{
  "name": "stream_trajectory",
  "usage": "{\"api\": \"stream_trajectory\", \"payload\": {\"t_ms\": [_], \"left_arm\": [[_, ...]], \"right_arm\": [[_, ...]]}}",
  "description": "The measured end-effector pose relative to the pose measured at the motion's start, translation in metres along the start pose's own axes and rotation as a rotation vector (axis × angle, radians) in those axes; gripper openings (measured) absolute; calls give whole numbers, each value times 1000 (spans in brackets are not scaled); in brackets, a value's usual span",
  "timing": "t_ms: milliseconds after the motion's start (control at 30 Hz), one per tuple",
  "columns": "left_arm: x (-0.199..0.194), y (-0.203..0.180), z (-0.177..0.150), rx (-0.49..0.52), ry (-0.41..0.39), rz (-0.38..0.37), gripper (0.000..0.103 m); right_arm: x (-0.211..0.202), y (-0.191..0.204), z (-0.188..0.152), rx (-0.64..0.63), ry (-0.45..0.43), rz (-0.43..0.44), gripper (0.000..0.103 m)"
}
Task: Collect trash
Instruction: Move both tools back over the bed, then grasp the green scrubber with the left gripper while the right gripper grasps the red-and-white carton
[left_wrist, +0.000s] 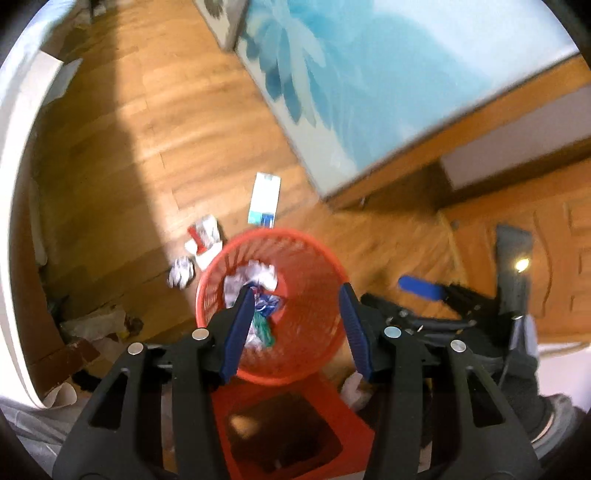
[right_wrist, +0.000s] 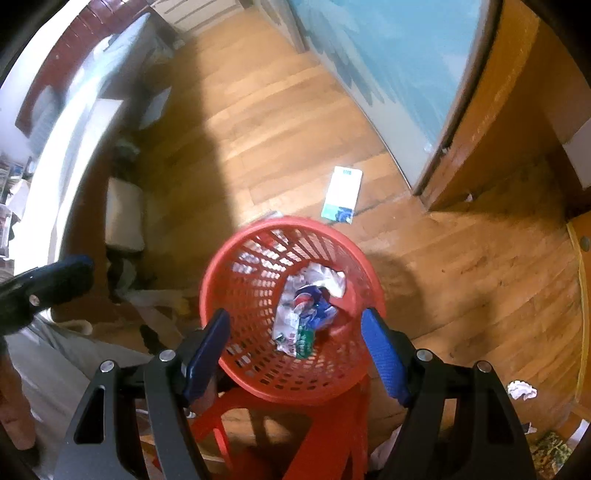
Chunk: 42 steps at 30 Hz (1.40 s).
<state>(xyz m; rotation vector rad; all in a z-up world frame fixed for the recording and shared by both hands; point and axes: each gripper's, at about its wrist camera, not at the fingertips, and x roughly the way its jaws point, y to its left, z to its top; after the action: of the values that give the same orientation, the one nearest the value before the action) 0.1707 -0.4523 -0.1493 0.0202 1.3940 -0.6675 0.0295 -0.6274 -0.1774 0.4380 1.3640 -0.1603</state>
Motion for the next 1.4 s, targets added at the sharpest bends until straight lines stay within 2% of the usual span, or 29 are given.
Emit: {"api": "stream_trajectory", "payload": {"t_ms": [33, 167, 300, 400, 567, 667, 767, 900, 1000, 1067, 1200, 1400], "left_arm": [[-11, 2, 1, -6, -39, -4, 48], [-84, 28, -6, -29, -279, 12, 48], [-162, 77, -27, -88, -485, 71, 54], [-219, 128, -60, -148, -615, 149, 54], [-273, 220, -126, -325, -746, 280, 55], [-283, 280, -162, -463, -765, 365, 55], [-283, 333, -185, -559, -754, 436, 55], [-277, 385, -186, -602, -720, 497, 55], [-279, 415, -175, -598, -715, 513, 56], [-282, 434, -172, -601, -718, 494, 59], [-283, 475, -163, -659, -680, 454, 59], [-268, 511, -155, -772, -593, 446, 59]], "right_arm": [[-2, 5, 2, -5, -8, 5, 73], [-26, 48, 20, -85, -80, 24, 73], [-51, 124, 34, -231, -168, 61, 73], [-64, 194, 37, -347, -221, 105, 73], [-76, 305, 28, -503, -283, 199, 73], [-77, 364, 18, -559, -298, 255, 73], [-78, 416, 5, -611, -316, 284, 73], [-75, 480, -21, -722, -347, 288, 74], [-73, 517, -34, -792, -371, 255, 74], [-68, 532, -35, -810, -379, 230, 74], [-52, 551, -21, -787, -355, 215, 74], [-18, 565, 10, -748, -337, 190, 75]]}}
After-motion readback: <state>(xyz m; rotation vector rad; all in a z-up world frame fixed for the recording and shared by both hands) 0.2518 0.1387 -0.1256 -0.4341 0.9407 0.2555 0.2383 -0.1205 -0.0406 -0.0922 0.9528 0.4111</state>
